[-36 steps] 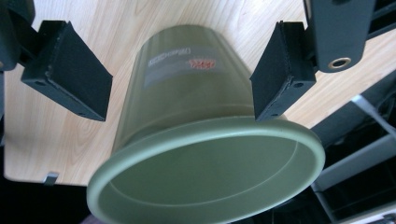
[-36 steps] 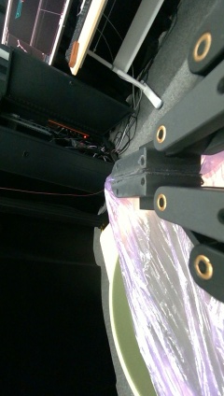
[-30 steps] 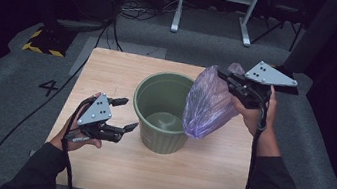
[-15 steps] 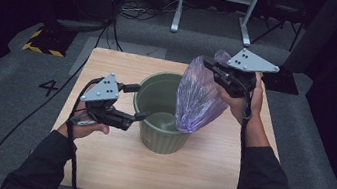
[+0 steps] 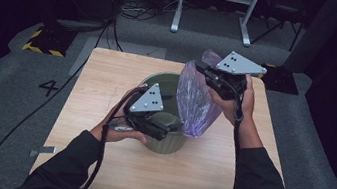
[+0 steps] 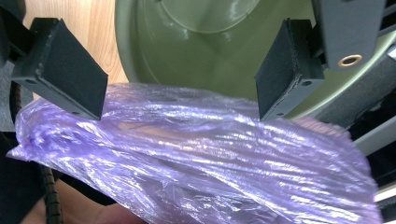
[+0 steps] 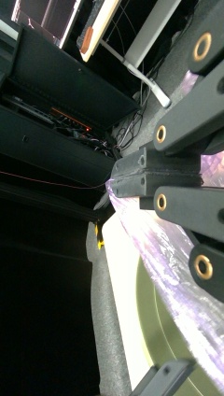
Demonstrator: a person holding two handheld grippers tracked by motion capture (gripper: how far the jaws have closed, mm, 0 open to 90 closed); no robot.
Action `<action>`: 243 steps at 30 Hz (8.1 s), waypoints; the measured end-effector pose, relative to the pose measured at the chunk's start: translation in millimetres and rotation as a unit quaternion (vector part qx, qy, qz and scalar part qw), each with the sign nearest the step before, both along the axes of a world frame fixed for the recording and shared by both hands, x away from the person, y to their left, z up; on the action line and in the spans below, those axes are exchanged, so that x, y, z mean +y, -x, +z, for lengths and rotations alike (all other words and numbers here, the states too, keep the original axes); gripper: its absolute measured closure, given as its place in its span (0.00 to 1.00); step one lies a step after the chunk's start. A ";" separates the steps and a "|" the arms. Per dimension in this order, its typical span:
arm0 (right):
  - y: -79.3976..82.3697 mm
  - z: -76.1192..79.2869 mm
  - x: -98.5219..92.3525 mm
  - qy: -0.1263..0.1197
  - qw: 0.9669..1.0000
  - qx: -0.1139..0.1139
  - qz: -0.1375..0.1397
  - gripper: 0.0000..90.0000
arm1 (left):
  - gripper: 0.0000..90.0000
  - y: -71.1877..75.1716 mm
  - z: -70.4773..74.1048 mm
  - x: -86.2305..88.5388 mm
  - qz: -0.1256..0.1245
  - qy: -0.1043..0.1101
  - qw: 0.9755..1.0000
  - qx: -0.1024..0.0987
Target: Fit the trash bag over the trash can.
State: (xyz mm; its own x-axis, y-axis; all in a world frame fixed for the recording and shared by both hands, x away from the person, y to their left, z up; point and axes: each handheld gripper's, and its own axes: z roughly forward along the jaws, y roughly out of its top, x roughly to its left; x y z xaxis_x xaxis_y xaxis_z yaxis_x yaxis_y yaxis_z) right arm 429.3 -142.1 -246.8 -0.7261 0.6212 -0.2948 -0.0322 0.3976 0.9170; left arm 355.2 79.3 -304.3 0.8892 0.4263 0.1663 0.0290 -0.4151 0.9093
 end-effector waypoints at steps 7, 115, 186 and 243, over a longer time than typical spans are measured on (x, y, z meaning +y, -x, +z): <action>1.6 -0.9 3.2 0.010 1.000 -0.003 -0.001 1.00 | 0.20 11.7 3.2 -1.2 -0.050 0.014 0.999 -0.005; 25.0 -112.9 -129.0 -0.104 0.983 -0.005 -0.150 1.00 | 0.35 -37.4 -26.4 57.0 0.096 -0.018 0.995 0.012; 88.2 -103.9 -71.4 0.007 0.999 -0.023 -0.024 0.33 | 0.49 -16.8 -21.4 31.5 0.037 -0.017 0.999 0.003; 117.7 -93.0 -39.0 0.081 0.986 -0.145 0.000 0.62 | 0.98 -12.3 -31.9 10.5 0.023 -0.069 0.997 -0.006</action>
